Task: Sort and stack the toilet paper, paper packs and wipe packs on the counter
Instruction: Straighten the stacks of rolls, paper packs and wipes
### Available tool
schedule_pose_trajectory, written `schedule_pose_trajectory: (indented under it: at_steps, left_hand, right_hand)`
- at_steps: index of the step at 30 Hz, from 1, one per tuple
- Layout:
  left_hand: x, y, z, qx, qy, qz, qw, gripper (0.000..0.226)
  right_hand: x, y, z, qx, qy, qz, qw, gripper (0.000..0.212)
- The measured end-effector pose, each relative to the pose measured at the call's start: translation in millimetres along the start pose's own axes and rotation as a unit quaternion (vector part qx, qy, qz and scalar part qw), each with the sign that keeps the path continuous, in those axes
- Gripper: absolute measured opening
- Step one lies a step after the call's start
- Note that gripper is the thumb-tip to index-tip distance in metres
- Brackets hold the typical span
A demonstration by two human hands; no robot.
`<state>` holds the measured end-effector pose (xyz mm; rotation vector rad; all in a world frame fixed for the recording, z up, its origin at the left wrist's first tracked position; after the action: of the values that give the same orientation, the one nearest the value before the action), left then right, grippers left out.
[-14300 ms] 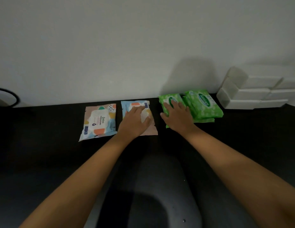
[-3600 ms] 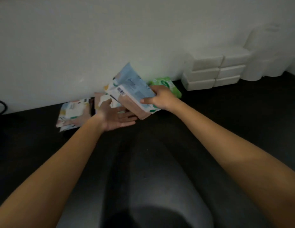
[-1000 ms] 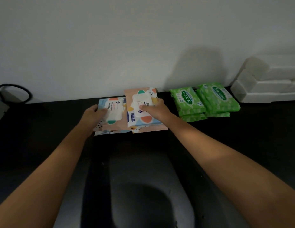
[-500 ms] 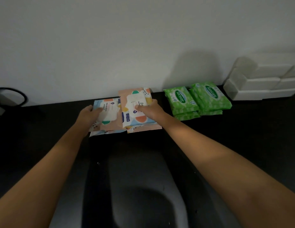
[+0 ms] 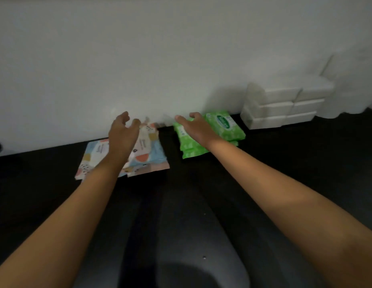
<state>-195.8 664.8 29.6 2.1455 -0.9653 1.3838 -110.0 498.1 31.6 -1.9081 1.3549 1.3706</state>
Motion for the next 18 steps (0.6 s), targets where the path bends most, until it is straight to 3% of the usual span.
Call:
schedule_pose_trajectory:
  at_steps: [7, 18]
  left_hand:
    - [64, 37, 107, -0.058, 0.069, 0.016, 0.996, 0.049]
    - [108, 87, 252, -0.056, 0.166, -0.054, 0.983, 0.044]
  right_hand:
    - [41, 13, -120, 0.092, 0.026, 0.014, 0.995, 0.057]
    - [132, 23, -282, 0.105, -0.008, 0.034, 0.994, 0.046]
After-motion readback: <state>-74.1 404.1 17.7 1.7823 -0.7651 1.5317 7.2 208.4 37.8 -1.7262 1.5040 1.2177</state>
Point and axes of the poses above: each hand's wrist, its own y-axis away from the middle knuckle, its own z-axis out of the palm, x = y × z, the point moved 4 cm from there along -y, towards the middle knuckle, and after that the axes turned 4 degrees about -x, right-handed, at the moved point
